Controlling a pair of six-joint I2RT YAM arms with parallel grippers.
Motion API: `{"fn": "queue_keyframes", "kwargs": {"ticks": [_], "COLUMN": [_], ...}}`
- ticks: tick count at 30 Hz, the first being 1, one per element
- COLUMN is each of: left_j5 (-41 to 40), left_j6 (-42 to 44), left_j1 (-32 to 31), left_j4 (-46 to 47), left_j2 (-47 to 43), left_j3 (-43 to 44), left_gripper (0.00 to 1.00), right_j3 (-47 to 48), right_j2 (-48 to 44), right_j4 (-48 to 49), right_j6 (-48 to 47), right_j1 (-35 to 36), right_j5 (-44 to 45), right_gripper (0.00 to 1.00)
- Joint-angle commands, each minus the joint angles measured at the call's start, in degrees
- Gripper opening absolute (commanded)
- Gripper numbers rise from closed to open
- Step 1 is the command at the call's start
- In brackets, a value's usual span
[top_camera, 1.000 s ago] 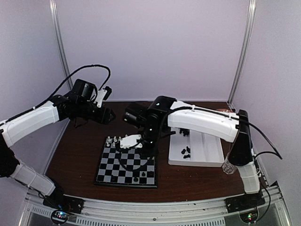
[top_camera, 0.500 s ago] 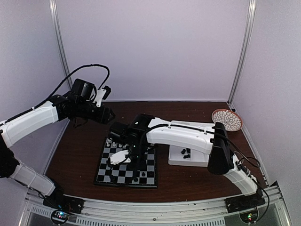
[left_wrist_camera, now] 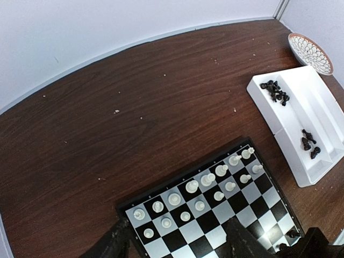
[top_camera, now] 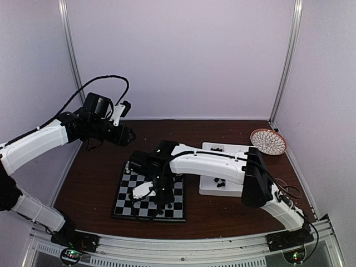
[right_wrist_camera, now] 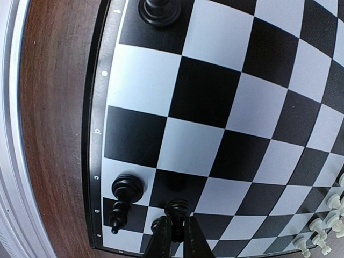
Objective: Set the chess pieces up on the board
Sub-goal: Place the pawn at c7.
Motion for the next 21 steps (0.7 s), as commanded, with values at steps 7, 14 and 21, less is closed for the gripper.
{"fn": "queue_keyframes", "kwargs": {"ticks": [7,14,21], "left_j5": [0.9,1.0,1.1], "left_j6": [0.3,0.3,0.3], "left_j1": [0.6,0.6,0.6], "left_j4": [1.0,1.0,1.0], "left_j2": [-1.1,-1.1,-1.0], "left_j3": [1.4,1.4,1.4], "left_gripper": [0.61,0.61,0.61], "right_j3": [0.8,0.3,0.3], "right_j2": [1.7,1.7,1.9], "right_j4": [0.1,0.0,-0.1], "right_j6": [0.2,0.0,0.1], "right_j1": [0.0,0.0,0.0], "right_j5": [0.3,-0.6,-1.5], "right_gripper": [0.07,0.08,0.08]}}
